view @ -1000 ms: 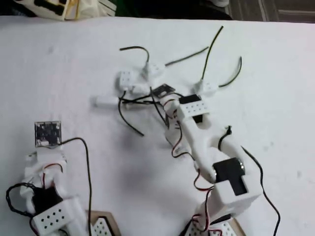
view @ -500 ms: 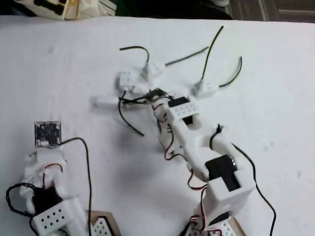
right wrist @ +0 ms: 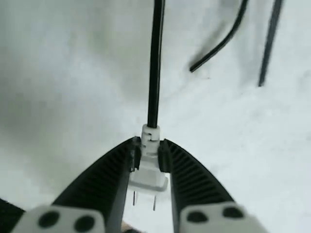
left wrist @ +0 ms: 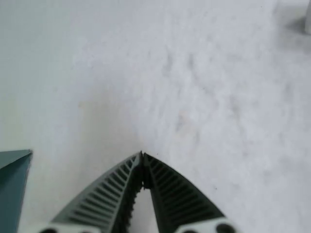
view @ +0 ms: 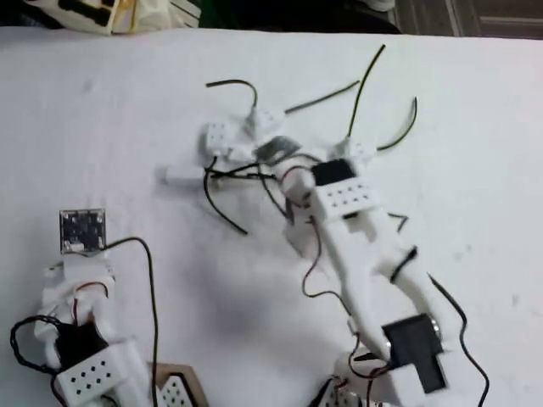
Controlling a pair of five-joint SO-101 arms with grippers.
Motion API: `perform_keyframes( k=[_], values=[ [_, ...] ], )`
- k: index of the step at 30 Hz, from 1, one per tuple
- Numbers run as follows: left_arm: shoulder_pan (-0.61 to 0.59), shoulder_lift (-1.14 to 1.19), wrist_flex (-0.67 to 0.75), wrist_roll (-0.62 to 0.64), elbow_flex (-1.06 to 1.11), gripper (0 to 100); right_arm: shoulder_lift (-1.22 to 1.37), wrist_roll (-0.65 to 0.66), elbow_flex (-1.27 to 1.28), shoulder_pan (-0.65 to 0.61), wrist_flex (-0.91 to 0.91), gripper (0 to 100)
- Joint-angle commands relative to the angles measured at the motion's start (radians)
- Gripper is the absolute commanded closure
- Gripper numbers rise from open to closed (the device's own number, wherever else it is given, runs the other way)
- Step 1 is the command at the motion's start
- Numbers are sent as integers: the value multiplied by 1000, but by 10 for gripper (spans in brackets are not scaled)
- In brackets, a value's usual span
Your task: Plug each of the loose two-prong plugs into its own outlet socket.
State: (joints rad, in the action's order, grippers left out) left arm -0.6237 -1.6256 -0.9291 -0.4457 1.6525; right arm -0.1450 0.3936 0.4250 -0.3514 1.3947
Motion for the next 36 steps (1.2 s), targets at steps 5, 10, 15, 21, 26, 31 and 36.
perform_keyframes(
  k=[5, 10, 15, 21, 26, 31, 36],
  values=[
    [8, -8, 15, -8, -8, 977, 38, 23, -18, 73, -176, 981],
    [8, -8, 15, -8, -8, 977, 189, 17, -25, 33, -197, 869],
    [8, -8, 15, -8, -8, 977, 159, 15, -40, 28, -88, 821],
    [8, -8, 15, -8, -8, 977, 113, 23, -54, 91, -67, 822],
    [8, -8, 15, -8, -8, 977, 214, 23, -55, 111, -113, 822],
    [8, -8, 15, -8, -8, 977, 318, 17, -58, 91, -153, 822],
    [8, -8, 15, -8, -8, 977, 354, 14, -58, 56, -174, 822]
  ],
)
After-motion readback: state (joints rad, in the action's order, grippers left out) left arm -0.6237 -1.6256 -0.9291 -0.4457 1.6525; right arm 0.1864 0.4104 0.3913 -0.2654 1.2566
